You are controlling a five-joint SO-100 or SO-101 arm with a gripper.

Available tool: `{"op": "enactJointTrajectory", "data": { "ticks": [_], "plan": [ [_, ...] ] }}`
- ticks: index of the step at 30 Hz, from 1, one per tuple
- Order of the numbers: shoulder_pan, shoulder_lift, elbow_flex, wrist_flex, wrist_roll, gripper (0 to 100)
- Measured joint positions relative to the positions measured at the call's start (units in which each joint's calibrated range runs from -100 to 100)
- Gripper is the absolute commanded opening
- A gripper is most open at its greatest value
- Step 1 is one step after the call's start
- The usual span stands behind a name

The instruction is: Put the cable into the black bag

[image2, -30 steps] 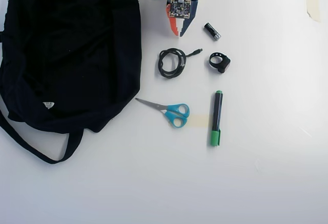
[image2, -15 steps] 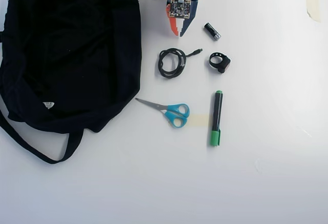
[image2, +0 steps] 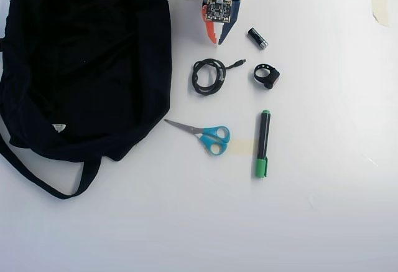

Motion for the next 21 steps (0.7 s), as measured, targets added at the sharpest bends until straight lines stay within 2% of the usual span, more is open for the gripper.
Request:
{"op": "enactJointTrajectory", "data": {
  "ticks": [7,10,15,21],
  "plan": [
    [0.0,0.2,0.0,-0.4,0.0,2],
    [0.0,0.6,0.0,-4.3,0.0,2],
    [-0.1,4.4,-1.5,-14.7,0.0,2],
    [-3.9,13.9,-2.8,-34.4,0.0,2]
  ]
}}
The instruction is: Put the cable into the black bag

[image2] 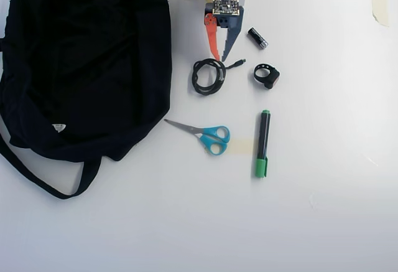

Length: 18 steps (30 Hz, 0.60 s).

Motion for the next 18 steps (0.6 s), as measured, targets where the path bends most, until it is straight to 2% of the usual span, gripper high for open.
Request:
{"op": "enactJointTrajectory", "data": {
  "ticks": [11,14,18],
  "plan": [
    [-3.2,24.6,-5.4,-48.8,0.0,2],
    [-3.2,33.2,-11.8,-55.4,0.0,2],
    [-3.2,44.9,-24.4,-57.3,0.0,2]
  ]
}}
